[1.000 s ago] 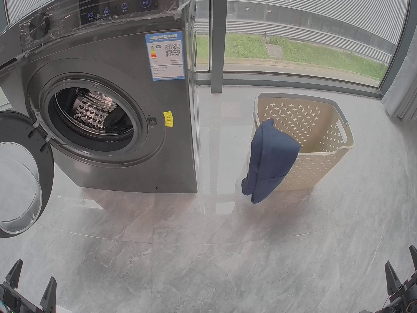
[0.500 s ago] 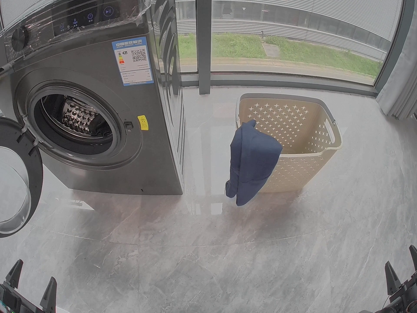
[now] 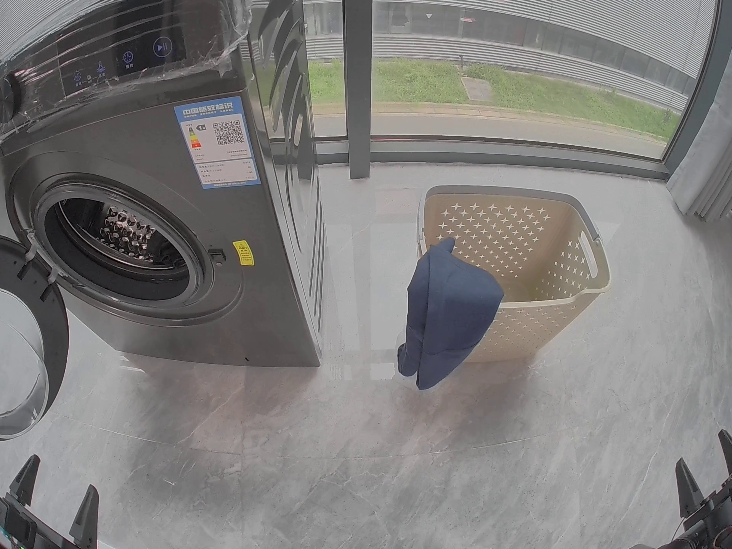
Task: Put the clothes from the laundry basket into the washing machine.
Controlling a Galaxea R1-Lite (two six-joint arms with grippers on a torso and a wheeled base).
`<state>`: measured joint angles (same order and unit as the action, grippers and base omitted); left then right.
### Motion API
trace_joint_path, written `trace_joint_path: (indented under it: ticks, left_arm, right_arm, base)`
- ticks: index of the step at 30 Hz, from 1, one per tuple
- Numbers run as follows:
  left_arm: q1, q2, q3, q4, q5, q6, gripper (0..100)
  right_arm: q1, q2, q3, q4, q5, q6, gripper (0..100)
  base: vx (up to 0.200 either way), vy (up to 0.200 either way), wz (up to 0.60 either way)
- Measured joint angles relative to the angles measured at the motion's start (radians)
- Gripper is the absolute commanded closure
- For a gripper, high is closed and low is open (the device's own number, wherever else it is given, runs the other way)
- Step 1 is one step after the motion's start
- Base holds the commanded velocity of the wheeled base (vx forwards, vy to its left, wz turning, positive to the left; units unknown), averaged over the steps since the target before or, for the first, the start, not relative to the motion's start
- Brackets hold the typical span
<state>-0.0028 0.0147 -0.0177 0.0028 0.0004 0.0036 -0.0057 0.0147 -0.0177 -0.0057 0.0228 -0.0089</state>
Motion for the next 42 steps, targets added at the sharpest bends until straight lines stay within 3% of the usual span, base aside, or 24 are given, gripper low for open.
trace_joint_path:
  ticks: [8, 17, 27, 30, 35, 42]
  left_arm:
    - [0.001, 0.0, 0.0, 0.0, 0.0, 0.001, 0]
    - [0.0, 0.0, 0.0, 0.0, 0.0, -0.001, 0]
    - [0.0, 0.001, 0.0, 0.0, -0.001, 0.001, 0]
    - [-0.001, 0.001, 0.0, 0.0, 0.0, 0.0, 0]
    - [-0.001, 0.001, 0.0, 0.0, 0.0, 0.001, 0]
    - [0.0, 0.001, 0.0, 0.0, 0.0, 0.001, 0]
  right_arm:
    - [-0.001, 0.0, 0.0, 0.0, 0.0, 0.0, 0]
    - [0.0, 0.0, 0.0, 0.0, 0.0, 0.0, 0]
    - [-0.001, 0.001, -0.002, -0.019, -0.01, 0.0, 0]
    - [0.001, 0.002, -0.05, -0.035, -0.005, 0.002, 0]
    - [0.034, 0.069, -0.133, -0.047, 0.023, 0.021, 0]
    - [0.128, 0.321, -0.183, -0.114, 0.06, 0.087, 0]
  base:
    - [0.0, -0.2, 0.0]
    - [0.0, 0.0, 0.0]
    - [0.12, 0.0, 0.0]
    - [0.0, 0.0, 0.0]
    - [0.0, 0.0, 0.0]
    - [0.0, 0.0, 0.0]
